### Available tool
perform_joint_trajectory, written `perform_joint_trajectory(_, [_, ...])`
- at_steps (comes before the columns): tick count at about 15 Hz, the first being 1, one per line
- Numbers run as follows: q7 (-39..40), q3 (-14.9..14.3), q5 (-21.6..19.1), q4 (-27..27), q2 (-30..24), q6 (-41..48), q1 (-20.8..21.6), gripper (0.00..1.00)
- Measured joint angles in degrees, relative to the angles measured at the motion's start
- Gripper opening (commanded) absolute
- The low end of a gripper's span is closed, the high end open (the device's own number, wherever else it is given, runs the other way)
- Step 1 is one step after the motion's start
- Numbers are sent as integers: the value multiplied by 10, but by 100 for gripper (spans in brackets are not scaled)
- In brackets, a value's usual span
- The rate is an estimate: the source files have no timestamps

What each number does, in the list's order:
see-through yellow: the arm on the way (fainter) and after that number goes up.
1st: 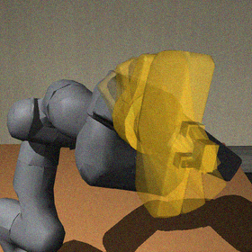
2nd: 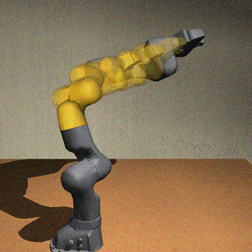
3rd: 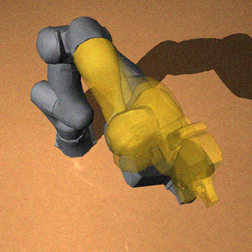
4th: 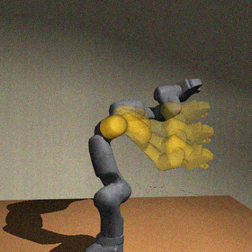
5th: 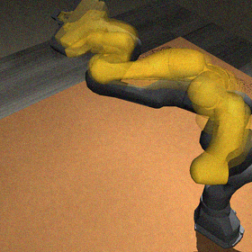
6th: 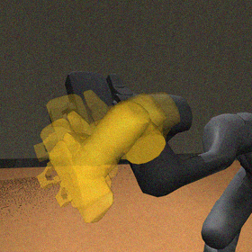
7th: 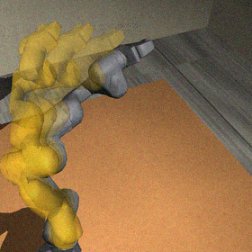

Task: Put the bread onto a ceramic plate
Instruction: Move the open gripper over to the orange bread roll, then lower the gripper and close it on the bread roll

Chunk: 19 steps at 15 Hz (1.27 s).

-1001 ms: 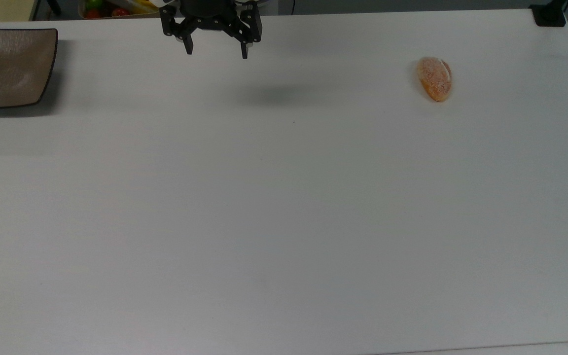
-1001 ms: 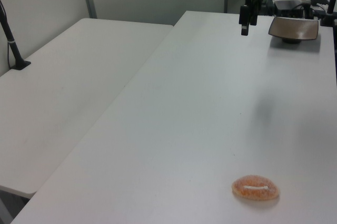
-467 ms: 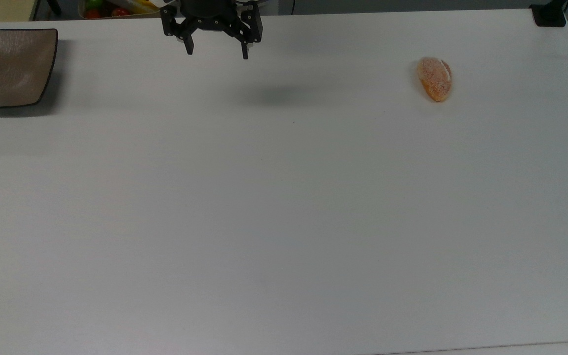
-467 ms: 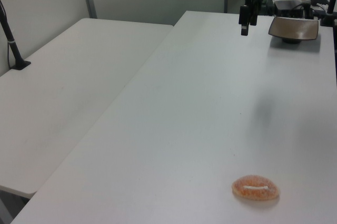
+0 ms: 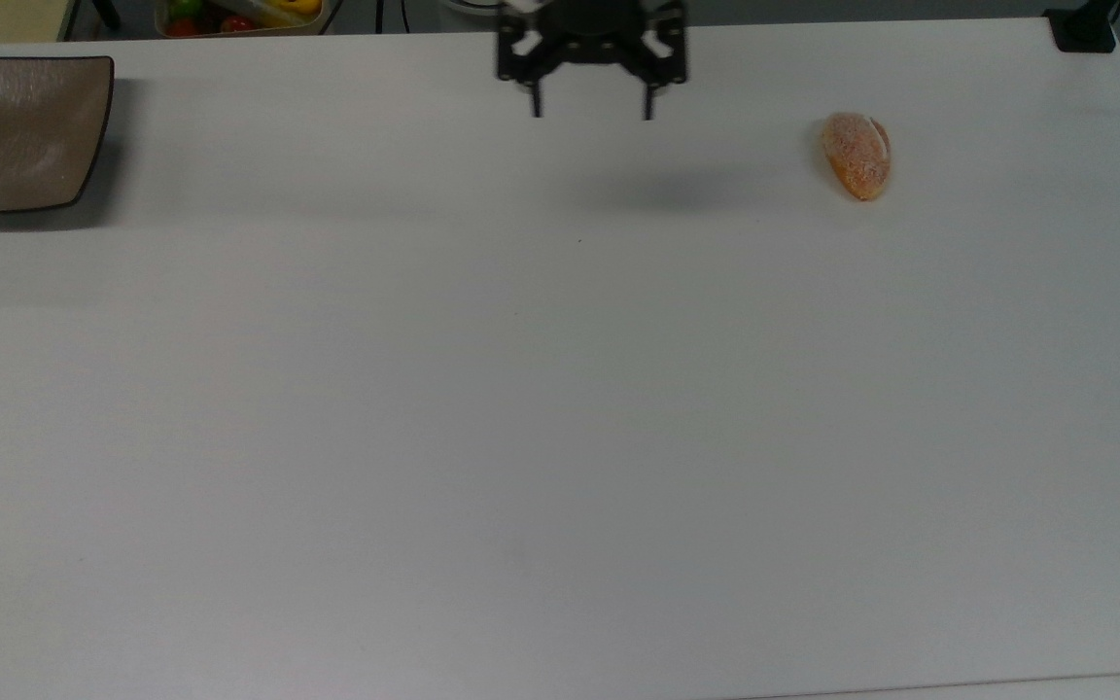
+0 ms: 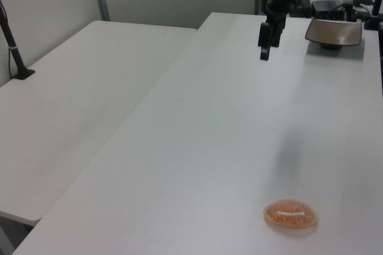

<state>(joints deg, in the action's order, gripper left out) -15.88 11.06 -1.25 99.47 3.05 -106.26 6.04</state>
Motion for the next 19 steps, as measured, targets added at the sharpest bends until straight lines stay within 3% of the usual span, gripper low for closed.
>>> perform_joint_trajectory(6, [-37,21,0,-7,24,-2,89,100])
perform_joint_trajectory(16, [-54,71,1,-6,114,-48,181,100])
perform_joint_trajectory(19, [-97,72,29,-5,154,-77,223,100])
